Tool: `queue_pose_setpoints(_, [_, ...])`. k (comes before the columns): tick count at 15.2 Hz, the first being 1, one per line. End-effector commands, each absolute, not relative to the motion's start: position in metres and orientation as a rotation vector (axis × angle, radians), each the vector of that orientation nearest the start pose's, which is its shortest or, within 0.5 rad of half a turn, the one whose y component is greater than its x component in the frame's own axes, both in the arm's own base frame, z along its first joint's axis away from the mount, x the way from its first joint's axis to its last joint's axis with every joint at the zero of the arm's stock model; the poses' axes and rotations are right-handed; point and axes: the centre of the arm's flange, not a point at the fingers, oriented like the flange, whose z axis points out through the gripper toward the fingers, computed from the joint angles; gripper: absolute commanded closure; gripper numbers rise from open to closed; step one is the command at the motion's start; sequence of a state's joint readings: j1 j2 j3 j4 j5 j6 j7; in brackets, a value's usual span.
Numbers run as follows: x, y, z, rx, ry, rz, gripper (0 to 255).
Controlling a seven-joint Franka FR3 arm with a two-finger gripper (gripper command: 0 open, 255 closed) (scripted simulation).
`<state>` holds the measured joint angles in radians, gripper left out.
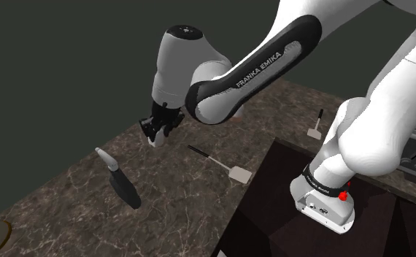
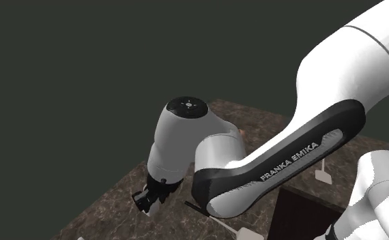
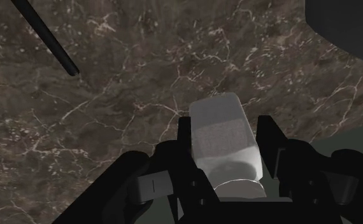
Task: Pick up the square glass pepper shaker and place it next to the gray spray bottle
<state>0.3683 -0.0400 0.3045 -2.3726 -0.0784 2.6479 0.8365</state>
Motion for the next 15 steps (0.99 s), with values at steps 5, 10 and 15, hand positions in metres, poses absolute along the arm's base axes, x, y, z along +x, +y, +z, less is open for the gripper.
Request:
queue_pose_setpoints(5, [0.406,0.328,0.340,-2.940,0.145,-0.399,255])
queue_pose_setpoints(10, [0.406,0.328,0.314,-2.940,0.145,-0.399,255])
queue_pose_setpoints(15, [0.406,0.328,0.287,-2.940,0.145,-0.399,255])
